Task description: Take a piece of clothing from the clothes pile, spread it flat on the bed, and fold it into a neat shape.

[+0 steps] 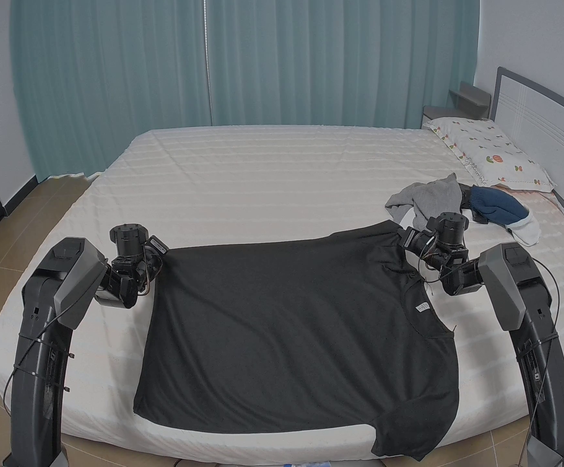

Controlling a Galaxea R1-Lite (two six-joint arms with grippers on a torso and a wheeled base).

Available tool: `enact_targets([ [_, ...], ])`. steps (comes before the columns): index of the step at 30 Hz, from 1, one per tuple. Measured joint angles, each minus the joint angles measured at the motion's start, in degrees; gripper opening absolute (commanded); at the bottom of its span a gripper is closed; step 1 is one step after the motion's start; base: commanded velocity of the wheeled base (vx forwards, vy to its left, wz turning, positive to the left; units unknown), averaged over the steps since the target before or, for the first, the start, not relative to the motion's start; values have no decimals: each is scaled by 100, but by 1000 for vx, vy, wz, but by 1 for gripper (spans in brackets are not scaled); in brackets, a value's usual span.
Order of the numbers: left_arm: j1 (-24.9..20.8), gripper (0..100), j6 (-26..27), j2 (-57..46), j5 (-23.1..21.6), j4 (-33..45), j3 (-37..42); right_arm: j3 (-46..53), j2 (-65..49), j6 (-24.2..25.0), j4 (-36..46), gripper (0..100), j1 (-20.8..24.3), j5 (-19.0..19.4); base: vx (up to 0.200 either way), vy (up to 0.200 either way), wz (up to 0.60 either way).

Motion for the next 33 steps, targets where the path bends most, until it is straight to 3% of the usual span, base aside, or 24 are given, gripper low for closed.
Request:
enact_targets([
  [4, -7, 0, 0, 26, -79, 66, -11, 0, 116, 0, 5, 0, 34, 0, 0, 0, 0],
  [5, -10, 100, 0, 28, -83, 68, -12, 0, 133, 0, 7, 100, 48, 0, 0, 0, 0],
  [14, -35, 100, -10, 33, -94, 110, 7, 0, 216, 18, -22, 100, 111, -82, 0, 0, 0],
  [23, 21, 100, -40, -284, -94, 73, 463, 85, -149, 49, -6, 100, 30, -419, 0, 0, 0],
  [33, 73, 100, -51, -1191, -241, 54, 1609, 2053, -1172, 84, -349, 100, -68, -408, 0, 0, 0],
])
